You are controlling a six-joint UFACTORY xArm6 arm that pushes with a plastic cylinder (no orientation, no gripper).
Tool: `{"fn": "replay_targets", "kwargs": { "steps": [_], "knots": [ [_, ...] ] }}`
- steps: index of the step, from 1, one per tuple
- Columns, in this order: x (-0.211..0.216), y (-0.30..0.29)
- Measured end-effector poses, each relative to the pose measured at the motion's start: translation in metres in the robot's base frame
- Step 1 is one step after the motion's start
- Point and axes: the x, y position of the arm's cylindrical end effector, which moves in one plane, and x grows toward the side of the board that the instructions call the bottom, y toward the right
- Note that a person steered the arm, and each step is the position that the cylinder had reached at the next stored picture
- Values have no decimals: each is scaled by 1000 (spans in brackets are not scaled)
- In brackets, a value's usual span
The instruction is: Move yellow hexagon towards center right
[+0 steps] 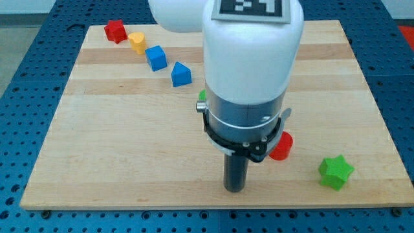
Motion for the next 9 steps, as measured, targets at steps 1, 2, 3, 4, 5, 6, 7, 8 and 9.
{"fn": "replay_targets", "kwargs": {
  "steps": [1, 2, 3, 4, 5, 6, 7, 8, 9],
  "knots": [
    [-36, -5],
    [-54, -10],
    [-83, -16],
    [-123, -16],
    [-148, -13],
    [-149, -26],
    [-151, -21],
    [-152, 11],
    [-158, 39]
  ]
}}
